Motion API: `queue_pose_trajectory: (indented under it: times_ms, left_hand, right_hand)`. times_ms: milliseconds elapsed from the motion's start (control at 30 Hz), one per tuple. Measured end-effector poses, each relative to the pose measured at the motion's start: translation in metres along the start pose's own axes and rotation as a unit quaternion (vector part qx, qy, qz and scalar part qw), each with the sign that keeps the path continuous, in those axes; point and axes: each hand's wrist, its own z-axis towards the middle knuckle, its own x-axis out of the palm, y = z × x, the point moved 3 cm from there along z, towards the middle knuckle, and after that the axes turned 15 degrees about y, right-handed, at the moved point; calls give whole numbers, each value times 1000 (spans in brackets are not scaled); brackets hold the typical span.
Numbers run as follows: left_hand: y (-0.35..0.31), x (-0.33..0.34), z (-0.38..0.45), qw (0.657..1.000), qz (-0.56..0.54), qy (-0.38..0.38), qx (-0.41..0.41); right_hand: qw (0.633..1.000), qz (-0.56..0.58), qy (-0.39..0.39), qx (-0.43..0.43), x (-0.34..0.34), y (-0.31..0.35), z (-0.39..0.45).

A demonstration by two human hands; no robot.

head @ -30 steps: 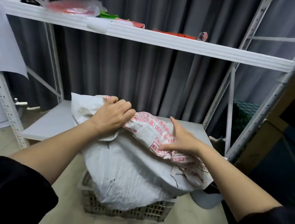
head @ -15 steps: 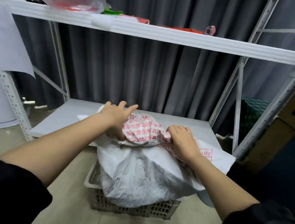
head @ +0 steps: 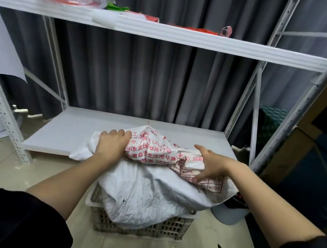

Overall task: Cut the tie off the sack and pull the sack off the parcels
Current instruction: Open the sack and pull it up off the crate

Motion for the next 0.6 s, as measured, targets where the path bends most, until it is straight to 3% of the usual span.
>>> queue_pose_trajectory:
  times_ms: [133,233,367,433,533,600]
  left_hand:
    - [-6,-8,-6,999,-19,-23,14]
    - [6,-44,0,997,-19,-72,22]
    - [31,-127,10,987,-26,-161,-5]
    - [33,-152,8,985,-34,-170,-12]
    - [33,-163,2,996,7,-91,12]
    - [38,-171,-3,992,-19,-121,1]
  right_hand:
    - [975,-160,-139,58,14,0,3]
    - [942,-188,-275,45,-6,4,-14]
    - [861,-189,-471,41,-78,11,-65]
    - [868,-168,-465,45,-105,10,-82]
    - [921,-161,-352,52,-118,11,-88]
    - [892,-151,-425,37,-121,11,-96]
